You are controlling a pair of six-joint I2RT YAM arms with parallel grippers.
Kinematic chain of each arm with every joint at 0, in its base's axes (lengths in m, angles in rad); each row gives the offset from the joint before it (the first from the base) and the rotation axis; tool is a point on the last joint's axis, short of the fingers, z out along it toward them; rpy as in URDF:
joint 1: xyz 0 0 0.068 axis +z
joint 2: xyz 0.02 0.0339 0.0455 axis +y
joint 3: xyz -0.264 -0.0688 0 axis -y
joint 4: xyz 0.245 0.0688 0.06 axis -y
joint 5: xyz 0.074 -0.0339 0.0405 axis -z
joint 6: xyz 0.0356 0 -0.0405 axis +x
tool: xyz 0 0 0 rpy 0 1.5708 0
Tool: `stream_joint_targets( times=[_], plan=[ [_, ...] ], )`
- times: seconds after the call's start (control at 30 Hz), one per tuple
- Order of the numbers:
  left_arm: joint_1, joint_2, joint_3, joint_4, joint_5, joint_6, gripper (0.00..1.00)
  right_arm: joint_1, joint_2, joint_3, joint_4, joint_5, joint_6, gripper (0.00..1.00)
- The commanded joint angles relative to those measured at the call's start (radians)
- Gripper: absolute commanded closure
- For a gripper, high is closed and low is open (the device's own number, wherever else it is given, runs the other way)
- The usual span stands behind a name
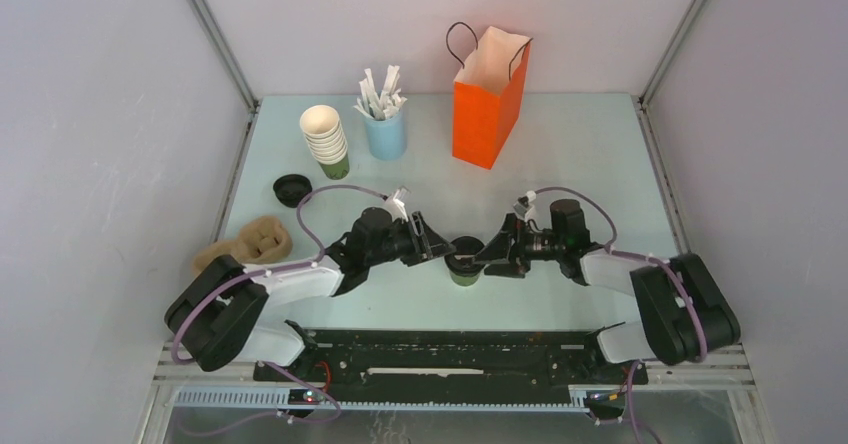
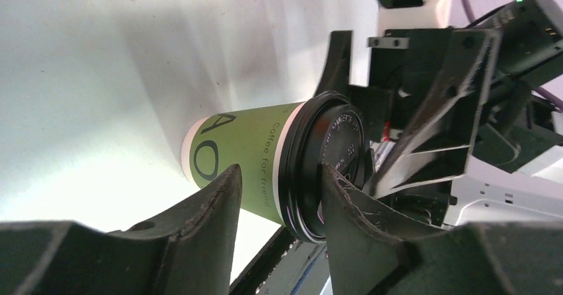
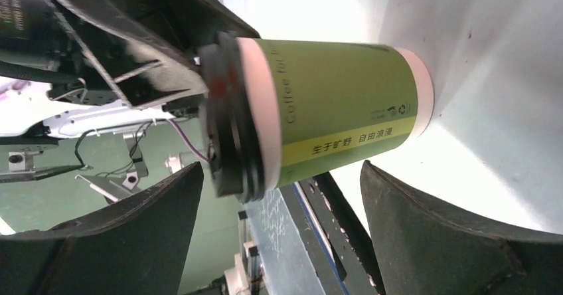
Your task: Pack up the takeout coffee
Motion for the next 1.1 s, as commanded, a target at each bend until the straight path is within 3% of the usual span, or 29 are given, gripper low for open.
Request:
stream_joint_targets(
  times=[0.0,0.13,0.33,0.53,0.63,0.8,1.07],
  plan=[
    [-0.005,-0.017,0.029,-0.233,-0.068,0.122,0.48,-0.084,-0.117,0.03,-0.104,0.003,-0.022,0.02],
    [-0.004,-0.029,0.079,-0.301,-0.081,0.17,0.47,-0.122,-0.037,0.12,-0.16,-0.037,-0.063,0.05],
    [-0.006,-0.016,0.116,-0.316,-0.071,0.185,0.46,-0.103,0.092,0.154,-0.018,-0.077,0.004,0.17],
    [-0.018,-0.005,0.13,-0.315,-0.069,0.18,0.46,-0.095,0.155,0.16,-0.022,-0.05,-0.025,0.19],
    [-0.028,-0.005,0.127,-0.314,-0.077,0.177,0.46,-0.093,0.205,0.132,-0.019,-0.018,-0.042,0.21],
    [-0.041,-0.005,0.098,-0.301,-0.092,0.168,0.46,-0.107,0.268,-0.007,0.132,0.02,-0.008,0.25],
    [-0.041,-0.038,0.136,-0.337,-0.087,0.19,0.44,-0.102,0.165,0.036,0.131,-0.019,0.059,0.21]
  ],
)
